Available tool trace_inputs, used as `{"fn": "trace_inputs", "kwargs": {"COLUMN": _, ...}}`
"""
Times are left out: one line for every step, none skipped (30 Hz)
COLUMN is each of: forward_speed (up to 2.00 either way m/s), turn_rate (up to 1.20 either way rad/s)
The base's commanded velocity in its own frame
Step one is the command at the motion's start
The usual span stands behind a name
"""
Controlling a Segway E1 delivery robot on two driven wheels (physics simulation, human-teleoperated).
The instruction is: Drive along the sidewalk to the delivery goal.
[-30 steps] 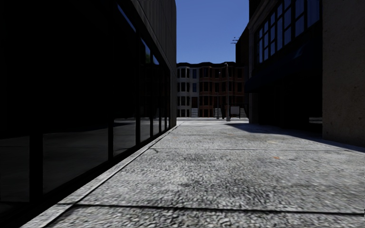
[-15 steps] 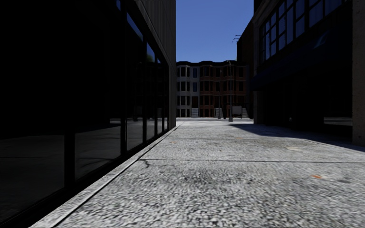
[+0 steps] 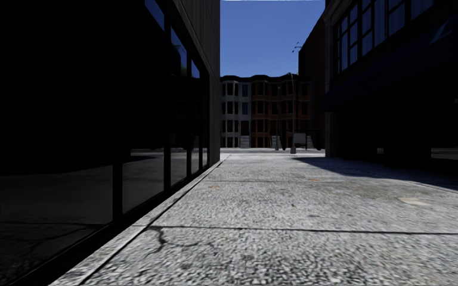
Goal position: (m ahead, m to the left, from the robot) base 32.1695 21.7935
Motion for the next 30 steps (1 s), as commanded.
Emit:
{"fn": "trace_inputs", "kwargs": {"forward_speed": 2.00, "turn_rate": 0.00}}
{"fn": "trace_inputs", "kwargs": {"forward_speed": 2.00, "turn_rate": 0.00}}
{"fn": "trace_inputs", "kwargs": {"forward_speed": 2.00, "turn_rate": 0.00}}
{"fn": "trace_inputs", "kwargs": {"forward_speed": 2.00, "turn_rate": 0.00}}
{"fn": "trace_inputs", "kwargs": {"forward_speed": 2.00, "turn_rate": 0.00}}
{"fn": "trace_inputs", "kwargs": {"forward_speed": 2.00, "turn_rate": 0.00}}
{"fn": "trace_inputs", "kwargs": {"forward_speed": 2.00, "turn_rate": 0.00}}
{"fn": "trace_inputs", "kwargs": {"forward_speed": 2.00, "turn_rate": -0.08}}
{"fn": "trace_inputs", "kwargs": {"forward_speed": 2.00, "turn_rate": -0.32}}
{"fn": "trace_inputs", "kwargs": {"forward_speed": 2.00, "turn_rate": -0.32}}
{"fn": "trace_inputs", "kwargs": {"forward_speed": 2.00, "turn_rate": -0.44}}
{"fn": "trace_inputs", "kwargs": {"forward_speed": 2.00, "turn_rate": -0.48}}
{"fn": "trace_inputs", "kwargs": {"forward_speed": 2.00, "turn_rate": -0.48}}
{"fn": "trace_inputs", "kwargs": {"forward_speed": 2.00, "turn_rate": -0.49}}
{"fn": "trace_inputs", "kwargs": {"forward_speed": 2.00, "turn_rate": -0.49}}
{"fn": "trace_inputs", "kwargs": {"forward_speed": 2.00, "turn_rate": -0.49}}
{"fn": "trace_inputs", "kwargs": {"forward_speed": 2.00, "turn_rate": -0.49}}
{"fn": "trace_inputs", "kwargs": {"forward_speed": 2.00, "turn_rate": -0.49}}
{"fn": "trace_inputs", "kwargs": {"forward_speed": 2.00, "turn_rate": -0.49}}
{"fn": "trace_inputs", "kwargs": {"forward_speed": 2.00, "turn_rate": -0.49}}
{"fn": "trace_inputs", "kwargs": {"forward_speed": 2.00, "turn_rate": -0.49}}
{"fn": "trace_inputs", "kwargs": {"forward_speed": 2.00, "turn_rate": -0.39}}
{"fn": "trace_inputs", "kwargs": {"forward_speed": 2.00, "turn_rate": 0.00}}
{"fn": "trace_inputs", "kwargs": {"forward_speed": 2.00, "turn_rate": 0.00}}
{"fn": "trace_inputs", "kwargs": {"forward_speed": 2.00, "turn_rate": 0.00}}
{"fn": "trace_inputs", "kwargs": {"forward_speed": 2.00, "turn_rate": 0.00}}
{"fn": "trace_inputs", "kwargs": {"forward_speed": 2.00, "turn_rate": 0.00}}
{"fn": "trace_inputs", "kwargs": {"forward_speed": 2.00, "turn_rate": 0.00}}
{"fn": "trace_inputs", "kwargs": {"forward_speed": 2.00, "turn_rate": 0.00}}
{"fn": "trace_inputs", "kwargs": {"forward_speed": 2.00, "turn_rate": 0.00}}
